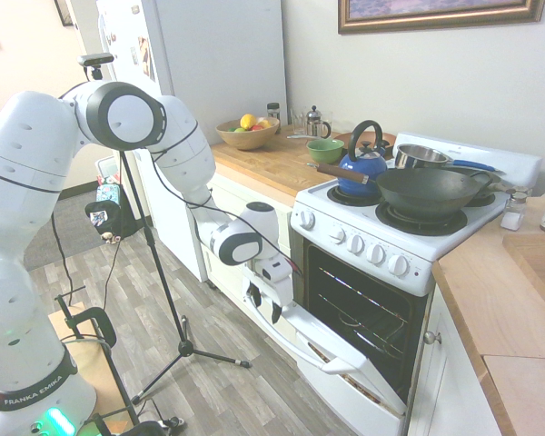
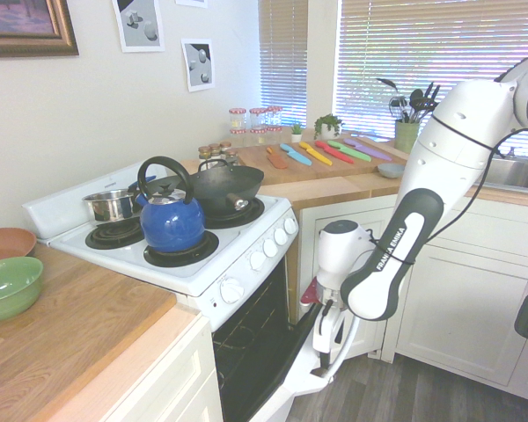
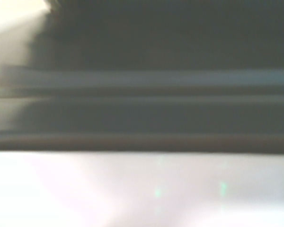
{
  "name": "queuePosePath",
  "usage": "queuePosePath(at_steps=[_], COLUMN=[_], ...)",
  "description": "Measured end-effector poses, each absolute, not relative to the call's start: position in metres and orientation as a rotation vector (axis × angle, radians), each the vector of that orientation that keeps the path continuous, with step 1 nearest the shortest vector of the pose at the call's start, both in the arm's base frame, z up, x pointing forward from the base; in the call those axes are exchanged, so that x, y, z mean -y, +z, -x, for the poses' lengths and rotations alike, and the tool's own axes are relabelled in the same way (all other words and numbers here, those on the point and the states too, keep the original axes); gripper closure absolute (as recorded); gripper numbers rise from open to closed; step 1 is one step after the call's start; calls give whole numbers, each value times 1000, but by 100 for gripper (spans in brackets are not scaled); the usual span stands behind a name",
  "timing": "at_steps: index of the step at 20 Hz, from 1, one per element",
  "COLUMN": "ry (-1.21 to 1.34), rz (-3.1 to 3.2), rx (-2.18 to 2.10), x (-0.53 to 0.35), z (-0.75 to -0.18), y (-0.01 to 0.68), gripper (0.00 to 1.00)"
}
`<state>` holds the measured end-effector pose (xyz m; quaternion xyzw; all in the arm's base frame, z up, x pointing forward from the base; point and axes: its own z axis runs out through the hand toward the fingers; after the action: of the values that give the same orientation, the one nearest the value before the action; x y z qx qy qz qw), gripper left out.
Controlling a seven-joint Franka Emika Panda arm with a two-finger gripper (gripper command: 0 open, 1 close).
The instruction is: Close the oven
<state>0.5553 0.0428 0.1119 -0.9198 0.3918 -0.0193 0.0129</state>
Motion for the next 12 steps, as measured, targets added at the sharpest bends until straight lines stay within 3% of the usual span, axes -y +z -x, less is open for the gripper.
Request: queuePosePath(at_steps=[12], ry=[-323], rz=[2807], rx=[-1168], x=[-115], z=[-674], y=[216], gripper=[0])
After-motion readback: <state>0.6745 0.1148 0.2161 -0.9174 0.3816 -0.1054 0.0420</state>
